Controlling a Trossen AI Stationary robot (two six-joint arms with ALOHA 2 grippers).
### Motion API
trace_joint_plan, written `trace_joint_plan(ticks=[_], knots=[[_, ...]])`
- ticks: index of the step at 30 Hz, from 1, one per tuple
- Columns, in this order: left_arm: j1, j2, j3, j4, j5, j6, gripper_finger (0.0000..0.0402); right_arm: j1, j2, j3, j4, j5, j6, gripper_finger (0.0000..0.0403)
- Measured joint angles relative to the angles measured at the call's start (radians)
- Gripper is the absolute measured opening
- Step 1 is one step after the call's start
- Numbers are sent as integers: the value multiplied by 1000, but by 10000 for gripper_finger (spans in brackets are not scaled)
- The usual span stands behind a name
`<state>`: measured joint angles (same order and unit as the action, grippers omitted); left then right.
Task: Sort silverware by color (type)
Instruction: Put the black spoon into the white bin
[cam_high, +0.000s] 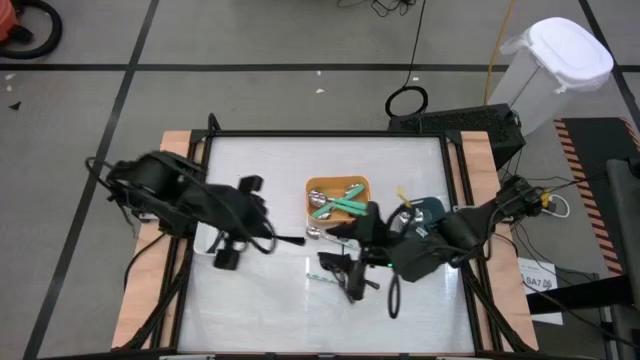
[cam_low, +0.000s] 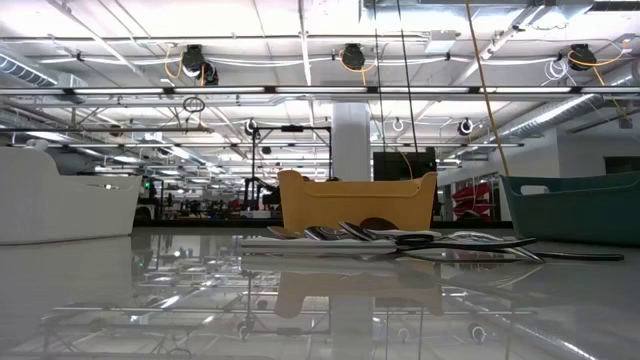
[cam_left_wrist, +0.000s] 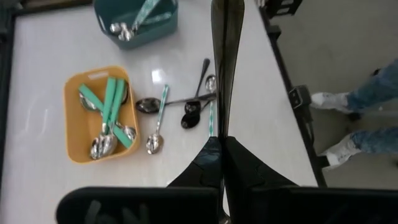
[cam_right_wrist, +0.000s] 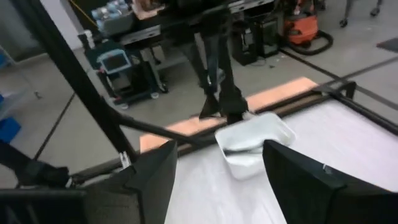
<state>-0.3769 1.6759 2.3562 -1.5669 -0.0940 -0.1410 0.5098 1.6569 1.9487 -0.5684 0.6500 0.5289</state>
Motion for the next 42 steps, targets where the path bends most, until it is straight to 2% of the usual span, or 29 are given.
trace_joint_plan(ticks=[5, 12, 17, 23, 26, 30, 35, 38, 42], knots=[[-14, -108, -42, -1, -14, 9, 0, -18, 85, 81, 45, -27, -37, 223], [-38, -271, -251, -2, -32, -57, 0, -25, 183, 247, 49, -26, -73, 209], [-59, -375, -421, -2, -186, -232, 0, -54, 224, 317, 49, -23, -74, 208], [-120, -482, -627, 54, -328, -484, 0, -88, 227, 319, 56, -23, -69, 208], [-147, -514, -726, 87, -352, -556, 0, -98, 227, 319, 53, -23, -69, 208], [-194, -530, -819, 171, -359, -563, 0, -110, 227, 319, 8, -24, -62, 208], [-212, -535, -887, 166, -371, -651, 0, -140, 227, 319, -78, -29, -5, 208], [-222, -537, -920, 158, -381, -723, 0, -162, 221, 319, -103, -99, 9, 208], [-238, -537, -957, 157, -408, -763, 0, -176, 216, 319, -151, -129, 17, 208]])
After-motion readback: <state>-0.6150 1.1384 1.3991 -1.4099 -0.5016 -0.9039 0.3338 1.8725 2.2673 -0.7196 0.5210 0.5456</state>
